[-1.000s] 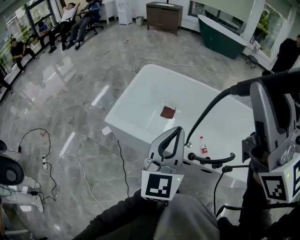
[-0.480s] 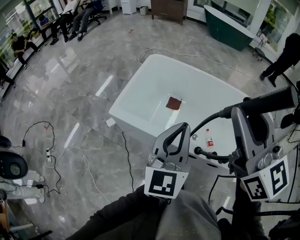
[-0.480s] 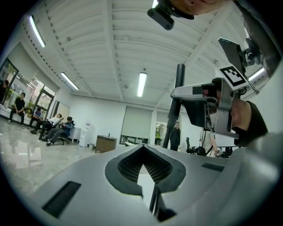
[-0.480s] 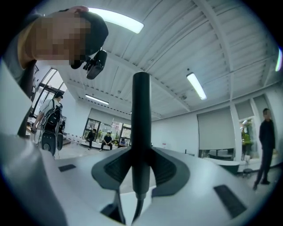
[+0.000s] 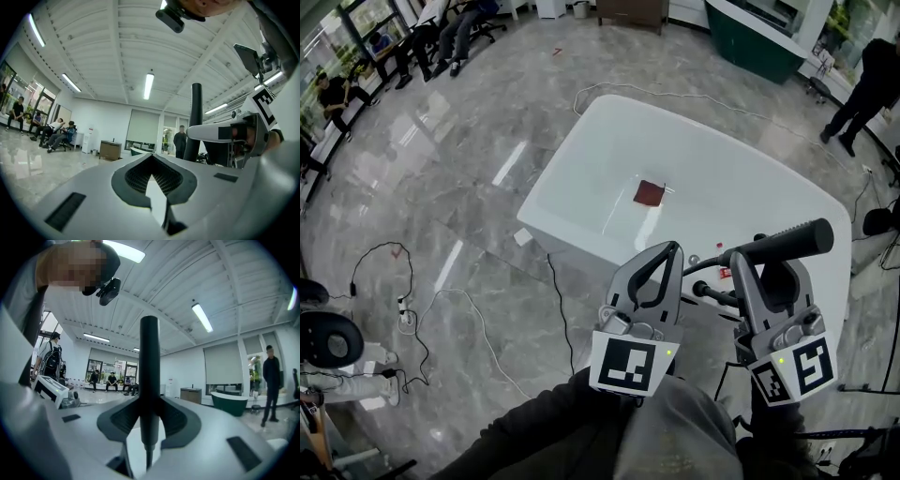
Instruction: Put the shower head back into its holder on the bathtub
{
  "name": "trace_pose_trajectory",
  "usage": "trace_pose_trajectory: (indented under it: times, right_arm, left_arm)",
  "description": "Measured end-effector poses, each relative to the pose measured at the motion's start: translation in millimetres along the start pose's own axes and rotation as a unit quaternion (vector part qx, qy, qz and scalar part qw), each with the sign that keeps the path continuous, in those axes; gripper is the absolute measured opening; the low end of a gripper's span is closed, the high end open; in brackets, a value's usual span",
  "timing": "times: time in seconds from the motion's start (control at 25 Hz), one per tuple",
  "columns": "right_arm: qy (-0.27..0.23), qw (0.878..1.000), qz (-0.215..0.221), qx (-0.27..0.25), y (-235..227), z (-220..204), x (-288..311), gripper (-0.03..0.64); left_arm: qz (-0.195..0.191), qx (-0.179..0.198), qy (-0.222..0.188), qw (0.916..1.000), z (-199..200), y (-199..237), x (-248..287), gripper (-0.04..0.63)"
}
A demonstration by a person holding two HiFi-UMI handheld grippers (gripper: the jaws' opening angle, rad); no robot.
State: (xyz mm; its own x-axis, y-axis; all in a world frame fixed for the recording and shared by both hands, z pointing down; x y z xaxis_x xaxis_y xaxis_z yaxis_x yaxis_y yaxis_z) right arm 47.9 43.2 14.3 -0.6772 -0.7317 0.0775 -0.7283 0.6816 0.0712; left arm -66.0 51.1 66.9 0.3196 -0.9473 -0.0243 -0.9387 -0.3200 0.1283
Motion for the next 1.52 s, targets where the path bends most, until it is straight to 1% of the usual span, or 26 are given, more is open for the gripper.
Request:
trace_pose_trajectory:
  times: [0.32,0.56,0.68,0.8,1.0,1.08,1.16,1.24,1.36,1.52]
  right_arm:
    - [0.003,1.0,-0.005,0.007,0,-8,-7,0.141]
    - [0.009,1.0,-0.022,0.017,-5,-12,-10,0.141]
    - [0.01,0.999,-0.026,0.021,-6,-15,-10,0.141]
    - [0.016,1.0,-0.018,0.019,-8,-22,-7,0.141]
    - [0.019,0.999,-0.006,0.028,-21,-44,1,0.141]
    - [0.026,0.999,-0.001,0.032,-27,-58,5,0.141]
    - [0.031,0.999,0.002,0.039,-30,-70,7,0.141]
    - [0.029,0.999,0.002,0.043,-31,-77,10,0.141]
    - [0.024,0.999,0.003,0.041,-33,-87,12,0.141]
    - [0.03,0.999,0.01,0.035,-29,-108,13,0.141]
  left_arm:
    - [-0.01,-0.002,0.009,0.9999,-5,-8,2,0.003]
    - [-0.028,0.002,0.014,0.9995,-4,-12,6,0.003]
    - [-0.035,-0.005,0.026,0.9991,-10,-13,8,0.003]
    - [-0.031,-0.009,0.038,0.9987,-20,-12,14,0.003]
    - [-0.028,0.01,0.06,0.9978,-39,-12,29,0.003]
    - [-0.02,0.012,0.061,0.9979,-46,-10,37,0.003]
    - [-0.016,0.013,0.072,0.9972,-56,-9,39,0.003]
    - [-0.017,0.019,0.085,0.996,-65,-7,42,0.003]
    - [-0.022,0.029,0.095,0.9948,-75,-5,53,0.003]
    - [-0.021,0.033,0.106,0.9936,-87,-4,62,0.003]
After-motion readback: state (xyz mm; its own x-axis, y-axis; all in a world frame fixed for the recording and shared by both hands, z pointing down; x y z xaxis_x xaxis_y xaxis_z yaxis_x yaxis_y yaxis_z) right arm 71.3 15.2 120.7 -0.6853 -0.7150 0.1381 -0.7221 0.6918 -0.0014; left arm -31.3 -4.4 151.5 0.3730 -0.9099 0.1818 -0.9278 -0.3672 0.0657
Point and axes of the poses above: the fingertips, and each gripper's own axes: x forward along the fingers, y to its left, z out of its top, the point moved 3 cm from there along -x, backward along the fingers, and after that the axes turned 2 degrees about y, right-handed, at the moved point
